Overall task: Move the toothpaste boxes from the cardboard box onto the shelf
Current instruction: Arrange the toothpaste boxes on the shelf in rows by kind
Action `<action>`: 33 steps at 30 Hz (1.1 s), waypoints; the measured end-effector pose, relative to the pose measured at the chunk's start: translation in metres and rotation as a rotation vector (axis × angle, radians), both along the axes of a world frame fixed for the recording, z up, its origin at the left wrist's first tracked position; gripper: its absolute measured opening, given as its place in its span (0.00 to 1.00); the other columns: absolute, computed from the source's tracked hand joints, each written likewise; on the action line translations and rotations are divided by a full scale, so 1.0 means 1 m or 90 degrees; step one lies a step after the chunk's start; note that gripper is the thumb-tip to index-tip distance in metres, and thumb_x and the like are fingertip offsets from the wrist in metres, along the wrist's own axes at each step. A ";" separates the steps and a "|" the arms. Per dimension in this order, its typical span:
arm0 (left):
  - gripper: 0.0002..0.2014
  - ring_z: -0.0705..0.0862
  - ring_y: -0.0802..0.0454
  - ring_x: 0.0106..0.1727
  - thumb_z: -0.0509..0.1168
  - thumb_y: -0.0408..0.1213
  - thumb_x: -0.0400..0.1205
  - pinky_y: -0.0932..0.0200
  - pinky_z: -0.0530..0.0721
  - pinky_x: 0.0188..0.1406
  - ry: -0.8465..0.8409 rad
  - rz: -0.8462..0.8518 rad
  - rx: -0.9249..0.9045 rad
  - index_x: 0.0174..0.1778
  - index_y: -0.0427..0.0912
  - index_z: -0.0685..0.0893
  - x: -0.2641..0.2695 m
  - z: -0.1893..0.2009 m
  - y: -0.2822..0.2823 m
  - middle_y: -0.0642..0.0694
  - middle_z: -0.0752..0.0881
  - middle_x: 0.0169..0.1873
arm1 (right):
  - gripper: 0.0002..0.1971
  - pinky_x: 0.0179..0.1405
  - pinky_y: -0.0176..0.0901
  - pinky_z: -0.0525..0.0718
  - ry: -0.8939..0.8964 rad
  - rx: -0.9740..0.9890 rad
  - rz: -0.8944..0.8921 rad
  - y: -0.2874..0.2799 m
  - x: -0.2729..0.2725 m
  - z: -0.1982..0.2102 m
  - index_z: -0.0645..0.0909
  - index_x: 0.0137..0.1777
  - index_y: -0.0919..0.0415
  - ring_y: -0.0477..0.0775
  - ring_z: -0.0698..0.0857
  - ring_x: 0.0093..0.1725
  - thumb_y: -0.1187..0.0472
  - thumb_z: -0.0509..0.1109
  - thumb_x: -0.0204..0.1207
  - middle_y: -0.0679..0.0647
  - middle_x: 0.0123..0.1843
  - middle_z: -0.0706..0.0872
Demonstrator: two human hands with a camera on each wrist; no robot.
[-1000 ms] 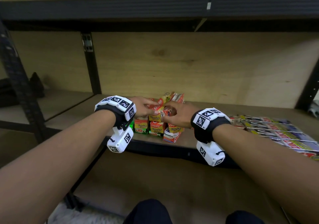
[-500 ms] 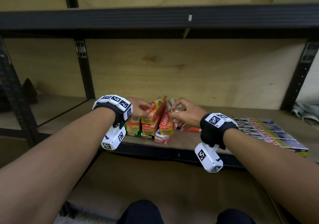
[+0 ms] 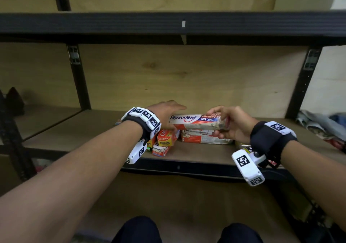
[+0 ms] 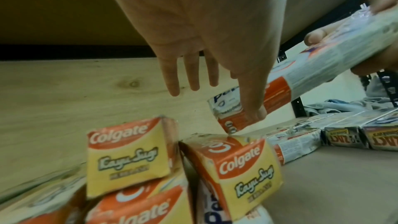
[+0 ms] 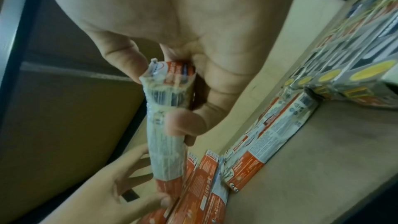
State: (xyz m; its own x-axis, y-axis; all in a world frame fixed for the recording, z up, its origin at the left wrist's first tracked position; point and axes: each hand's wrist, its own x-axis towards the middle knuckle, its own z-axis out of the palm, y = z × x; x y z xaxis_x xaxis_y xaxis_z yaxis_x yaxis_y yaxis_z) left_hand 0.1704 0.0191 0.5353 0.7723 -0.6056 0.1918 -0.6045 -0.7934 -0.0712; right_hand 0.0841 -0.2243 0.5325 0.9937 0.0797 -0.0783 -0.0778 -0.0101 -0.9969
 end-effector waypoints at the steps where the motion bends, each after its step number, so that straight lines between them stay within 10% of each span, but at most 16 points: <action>1: 0.40 0.76 0.47 0.71 0.77 0.51 0.73 0.51 0.76 0.71 0.003 -0.008 -0.002 0.80 0.49 0.69 0.001 -0.001 -0.004 0.46 0.75 0.73 | 0.20 0.22 0.38 0.76 0.008 0.016 0.005 -0.006 -0.002 0.000 0.80 0.55 0.58 0.59 0.78 0.27 0.68 0.52 0.68 0.71 0.49 0.85; 8: 0.22 0.83 0.49 0.57 0.74 0.51 0.75 0.56 0.81 0.56 0.052 0.004 -0.008 0.64 0.51 0.84 0.000 -0.006 -0.028 0.50 0.86 0.57 | 0.12 0.21 0.38 0.79 -0.021 -0.139 -0.056 -0.034 0.002 -0.008 0.79 0.60 0.58 0.56 0.81 0.31 0.66 0.70 0.78 0.60 0.45 0.84; 15: 0.21 0.84 0.48 0.58 0.73 0.51 0.78 0.58 0.81 0.57 0.070 0.028 0.024 0.66 0.48 0.84 0.002 -0.024 -0.052 0.48 0.87 0.60 | 0.24 0.52 0.41 0.82 -0.108 -0.804 -0.059 -0.064 0.027 -0.014 0.83 0.63 0.46 0.50 0.85 0.55 0.43 0.80 0.67 0.47 0.60 0.84; 33: 0.23 0.80 0.45 0.69 0.70 0.37 0.82 0.51 0.79 0.68 0.104 0.002 0.088 0.74 0.46 0.80 0.013 -0.057 -0.078 0.44 0.81 0.70 | 0.22 0.64 0.45 0.80 0.008 -0.980 0.110 -0.047 0.068 -0.027 0.86 0.64 0.55 0.54 0.83 0.63 0.41 0.71 0.77 0.52 0.66 0.85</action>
State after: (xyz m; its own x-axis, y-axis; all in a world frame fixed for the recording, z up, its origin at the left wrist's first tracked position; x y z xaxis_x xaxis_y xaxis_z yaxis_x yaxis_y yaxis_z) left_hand 0.1839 -0.0591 0.4780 0.7883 -0.6150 -0.0199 -0.6144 -0.7849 -0.0806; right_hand 0.1523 -0.2716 0.5054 0.9799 0.0276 -0.1976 0.0252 -0.9996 -0.0146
